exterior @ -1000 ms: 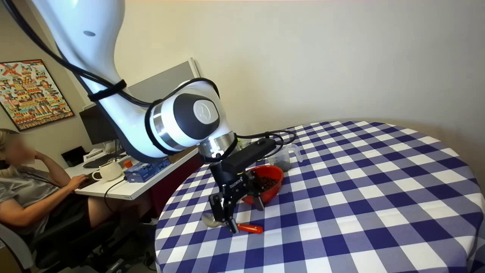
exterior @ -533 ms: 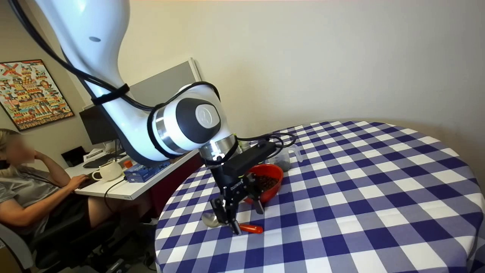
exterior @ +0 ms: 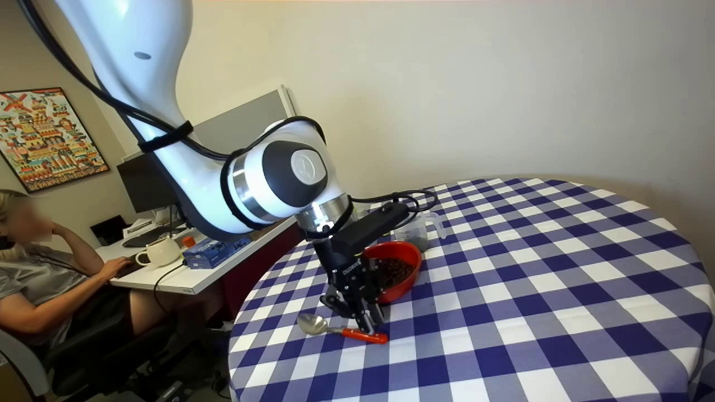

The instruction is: Transfer a spoonful of contents from the orange bowl to the transparent jar

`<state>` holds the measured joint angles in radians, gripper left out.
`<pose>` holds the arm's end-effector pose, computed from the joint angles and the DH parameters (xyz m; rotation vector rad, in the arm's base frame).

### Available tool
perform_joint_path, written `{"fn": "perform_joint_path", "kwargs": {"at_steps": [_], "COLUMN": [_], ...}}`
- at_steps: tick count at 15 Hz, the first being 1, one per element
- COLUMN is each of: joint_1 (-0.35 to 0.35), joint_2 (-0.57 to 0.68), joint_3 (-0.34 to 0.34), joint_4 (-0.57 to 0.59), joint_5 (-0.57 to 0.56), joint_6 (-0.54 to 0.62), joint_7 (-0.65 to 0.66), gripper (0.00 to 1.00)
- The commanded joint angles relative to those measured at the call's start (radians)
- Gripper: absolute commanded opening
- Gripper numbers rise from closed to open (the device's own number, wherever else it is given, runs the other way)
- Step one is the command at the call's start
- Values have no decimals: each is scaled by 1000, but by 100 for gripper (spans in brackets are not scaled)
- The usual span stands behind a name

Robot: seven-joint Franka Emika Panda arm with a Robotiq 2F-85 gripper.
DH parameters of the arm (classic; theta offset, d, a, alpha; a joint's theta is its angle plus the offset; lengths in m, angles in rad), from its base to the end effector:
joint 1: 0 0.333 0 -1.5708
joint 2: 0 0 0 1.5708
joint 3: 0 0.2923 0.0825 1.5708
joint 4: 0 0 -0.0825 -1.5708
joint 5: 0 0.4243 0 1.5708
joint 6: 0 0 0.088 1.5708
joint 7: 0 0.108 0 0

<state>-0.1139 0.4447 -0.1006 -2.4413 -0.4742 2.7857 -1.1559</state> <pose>0.4519 -0.0852 0.0545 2.3296 1.9685 -0.3027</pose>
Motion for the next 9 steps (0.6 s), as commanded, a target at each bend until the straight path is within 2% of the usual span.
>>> {"fn": "perform_joint_path", "kwargs": {"at_steps": [1, 3, 8, 9], "joint_1": [7, 9, 7, 5], "joint_2": [12, 10, 5, 2], "joint_3": [-8, -10, -8, -8], "joint_4": [3, 3, 3, 1], "joint_5": [-15, -17, -13, -12], "joint_6": [27, 28, 31, 32], "joint_7": [27, 29, 31, 30], "gripper": [52, 62, 97, 100]}}
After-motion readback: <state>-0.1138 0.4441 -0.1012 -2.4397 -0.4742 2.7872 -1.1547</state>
